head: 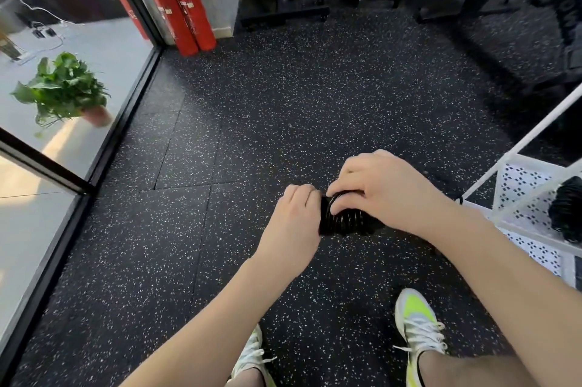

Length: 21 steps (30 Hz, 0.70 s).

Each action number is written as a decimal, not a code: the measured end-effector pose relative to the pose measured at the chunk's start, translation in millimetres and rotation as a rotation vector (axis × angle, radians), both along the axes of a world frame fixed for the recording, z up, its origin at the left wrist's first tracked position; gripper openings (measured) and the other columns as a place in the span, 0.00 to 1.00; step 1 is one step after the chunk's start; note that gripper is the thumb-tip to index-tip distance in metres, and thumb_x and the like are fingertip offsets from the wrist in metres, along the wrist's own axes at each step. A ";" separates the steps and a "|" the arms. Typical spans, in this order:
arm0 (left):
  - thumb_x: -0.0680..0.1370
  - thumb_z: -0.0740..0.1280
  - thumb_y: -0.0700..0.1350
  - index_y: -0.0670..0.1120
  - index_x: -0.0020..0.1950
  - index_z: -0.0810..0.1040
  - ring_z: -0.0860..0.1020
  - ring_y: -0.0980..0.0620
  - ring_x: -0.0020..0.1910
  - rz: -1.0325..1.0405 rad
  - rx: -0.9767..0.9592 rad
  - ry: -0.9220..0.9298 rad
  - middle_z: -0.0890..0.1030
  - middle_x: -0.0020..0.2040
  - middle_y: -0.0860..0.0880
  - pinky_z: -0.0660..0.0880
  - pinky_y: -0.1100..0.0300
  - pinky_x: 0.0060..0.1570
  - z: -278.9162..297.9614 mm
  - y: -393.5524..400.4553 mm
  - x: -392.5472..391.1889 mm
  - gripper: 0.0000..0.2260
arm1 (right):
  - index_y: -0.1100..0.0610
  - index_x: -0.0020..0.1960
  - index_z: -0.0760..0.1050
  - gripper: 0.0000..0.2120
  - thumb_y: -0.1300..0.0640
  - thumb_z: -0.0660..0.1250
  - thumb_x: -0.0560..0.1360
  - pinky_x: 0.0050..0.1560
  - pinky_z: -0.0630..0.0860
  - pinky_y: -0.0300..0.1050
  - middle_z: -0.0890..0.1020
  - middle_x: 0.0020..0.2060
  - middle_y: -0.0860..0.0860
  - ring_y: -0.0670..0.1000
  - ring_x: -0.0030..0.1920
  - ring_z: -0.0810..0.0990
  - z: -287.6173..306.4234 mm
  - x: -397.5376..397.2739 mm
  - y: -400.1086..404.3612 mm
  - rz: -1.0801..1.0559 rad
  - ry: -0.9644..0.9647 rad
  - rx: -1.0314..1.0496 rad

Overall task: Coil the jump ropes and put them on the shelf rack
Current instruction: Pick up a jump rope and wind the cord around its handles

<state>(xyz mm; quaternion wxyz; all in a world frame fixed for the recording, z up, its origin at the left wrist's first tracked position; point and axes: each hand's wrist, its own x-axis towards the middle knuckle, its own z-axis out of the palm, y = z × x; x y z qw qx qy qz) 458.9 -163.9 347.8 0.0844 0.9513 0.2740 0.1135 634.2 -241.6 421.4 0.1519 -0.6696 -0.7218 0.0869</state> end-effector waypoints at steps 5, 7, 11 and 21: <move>0.68 0.79 0.38 0.39 0.61 0.78 0.75 0.44 0.59 -0.125 0.010 -0.106 0.79 0.59 0.44 0.75 0.49 0.63 5.0 0.8 -2.8 0.23 | 0.40 0.48 0.86 0.05 0.48 0.75 0.73 0.58 0.74 0.45 0.83 0.43 0.38 0.39 0.51 0.78 -10.4 23.0 -0.3 -0.170 0.431 -0.089; 0.69 0.78 0.37 0.39 0.62 0.77 0.75 0.44 0.59 -0.158 0.016 -0.154 0.79 0.60 0.44 0.75 0.48 0.62 5.4 0.0 -4.9 0.23 | 0.42 0.46 0.87 0.05 0.51 0.77 0.73 0.55 0.72 0.39 0.83 0.42 0.36 0.38 0.49 0.79 -11.5 27.7 -1.6 -0.200 0.550 -0.140; 0.72 0.72 0.42 0.42 0.62 0.77 0.77 0.44 0.61 -0.118 0.023 -0.234 0.79 0.60 0.46 0.76 0.46 0.61 9.0 -2.8 -7.8 0.18 | 0.47 0.48 0.87 0.06 0.57 0.75 0.75 0.54 0.74 0.38 0.86 0.42 0.38 0.39 0.47 0.83 -25.9 33.6 0.8 -0.259 0.656 -0.194; 0.70 0.74 0.32 0.44 0.62 0.76 0.75 0.48 0.57 0.225 -0.162 -0.372 0.77 0.57 0.49 0.69 0.61 0.54 26.3 -6.9 1.6 0.22 | 0.57 0.47 0.72 0.10 0.64 0.55 0.83 0.38 0.75 0.49 0.78 0.37 0.51 0.54 0.37 0.79 -71.3 -30.8 -7.0 -0.126 0.222 -0.359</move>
